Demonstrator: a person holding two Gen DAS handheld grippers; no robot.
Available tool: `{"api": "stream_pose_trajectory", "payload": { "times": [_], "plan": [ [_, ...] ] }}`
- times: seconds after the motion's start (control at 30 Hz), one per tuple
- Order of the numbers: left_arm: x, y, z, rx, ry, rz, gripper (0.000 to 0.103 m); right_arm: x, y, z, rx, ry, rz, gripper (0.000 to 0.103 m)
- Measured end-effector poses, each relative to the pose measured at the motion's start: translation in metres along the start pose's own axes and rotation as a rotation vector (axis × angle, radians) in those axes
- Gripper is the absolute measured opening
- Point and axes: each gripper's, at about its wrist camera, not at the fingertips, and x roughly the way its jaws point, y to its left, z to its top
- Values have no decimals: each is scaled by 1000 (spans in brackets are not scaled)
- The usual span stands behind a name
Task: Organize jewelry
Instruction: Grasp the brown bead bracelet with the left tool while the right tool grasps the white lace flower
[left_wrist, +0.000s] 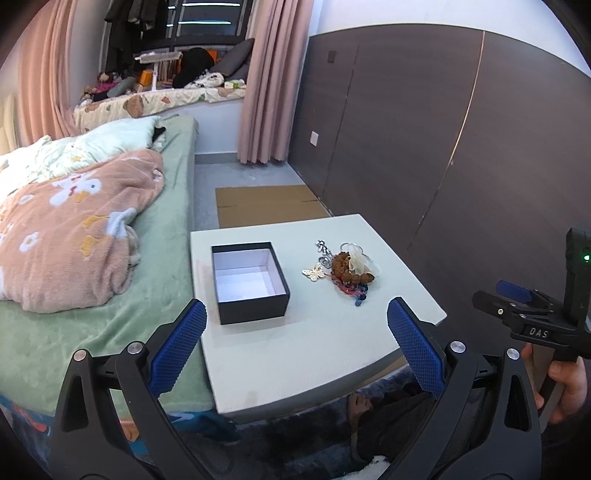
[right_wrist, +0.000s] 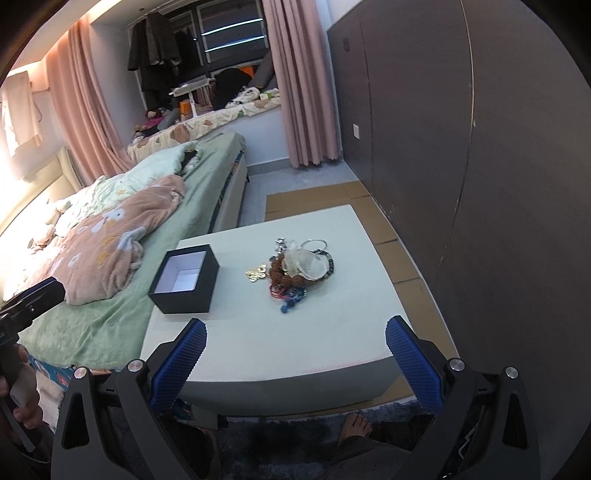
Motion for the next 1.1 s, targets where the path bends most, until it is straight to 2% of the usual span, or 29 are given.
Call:
{"api": "stream_pose_trajectory", "payload": {
  "times": [0.5,0.67,0.77,0.87,1.03,1.1],
  "plan": [
    [99,-16,23,3,104,-106,97,86,-45,18,122,83,59,95],
    [133,-19,29,0,149,-117,86,126,-45,29,140,129,98,91],
    [154,-17,33,-23,186,-131,75,150,-41,36,139,154,113,88],
    [174,-13,37,-56,217,-140,66,171,-39,42,147,183,133,81],
    [196,-5,43,-98,237,-153,62,209,-23,52,96,232,138,77],
    [203,0,45,-113,240,-148,61,225,-18,56,91,258,149,68]
  ]
}}
